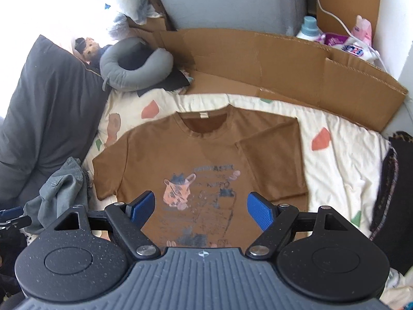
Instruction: Fold clothes
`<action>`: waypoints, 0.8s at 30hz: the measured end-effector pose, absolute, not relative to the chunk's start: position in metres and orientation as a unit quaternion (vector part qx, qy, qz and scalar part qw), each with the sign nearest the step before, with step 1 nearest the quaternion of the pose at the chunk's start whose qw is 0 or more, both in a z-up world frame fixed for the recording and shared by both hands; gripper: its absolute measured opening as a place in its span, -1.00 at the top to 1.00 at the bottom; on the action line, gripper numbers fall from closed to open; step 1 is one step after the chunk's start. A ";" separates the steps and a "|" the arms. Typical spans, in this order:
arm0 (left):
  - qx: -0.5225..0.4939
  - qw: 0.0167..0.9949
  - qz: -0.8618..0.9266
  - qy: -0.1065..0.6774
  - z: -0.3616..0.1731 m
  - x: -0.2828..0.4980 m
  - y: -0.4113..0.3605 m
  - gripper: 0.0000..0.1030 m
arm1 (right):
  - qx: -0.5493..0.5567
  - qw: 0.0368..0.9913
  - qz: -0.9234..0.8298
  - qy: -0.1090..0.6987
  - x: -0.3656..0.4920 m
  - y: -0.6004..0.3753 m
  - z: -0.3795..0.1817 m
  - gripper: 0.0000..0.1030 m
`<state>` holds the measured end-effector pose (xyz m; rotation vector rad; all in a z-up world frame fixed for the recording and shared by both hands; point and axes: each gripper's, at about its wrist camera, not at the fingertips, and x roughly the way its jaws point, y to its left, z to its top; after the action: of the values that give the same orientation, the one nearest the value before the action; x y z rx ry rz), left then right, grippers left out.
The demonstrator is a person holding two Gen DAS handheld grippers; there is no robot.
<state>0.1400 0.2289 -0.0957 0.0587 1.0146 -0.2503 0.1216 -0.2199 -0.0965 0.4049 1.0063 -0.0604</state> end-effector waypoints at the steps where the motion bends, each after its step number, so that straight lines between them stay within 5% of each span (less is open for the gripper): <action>1: 0.026 0.867 -0.118 0.484 -0.100 0.140 0.231 -0.58 | 0.189 0.859 -0.033 0.474 0.122 -0.217 -0.102 -0.63; 6: -0.001 0.868 -0.109 0.485 -0.121 0.144 0.240 -0.78 | 0.202 0.854 -0.039 0.478 0.126 -0.211 -0.134 -0.63; 24: -0.030 0.872 -0.041 0.486 -0.206 0.163 0.261 -0.70 | 0.255 0.853 -0.018 0.454 0.146 -0.180 -0.208 -0.63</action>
<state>0.1626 0.2608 -0.2059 -0.0621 1.0159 -0.0848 0.1458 -0.1804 -0.2079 0.5367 0.9552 -0.0377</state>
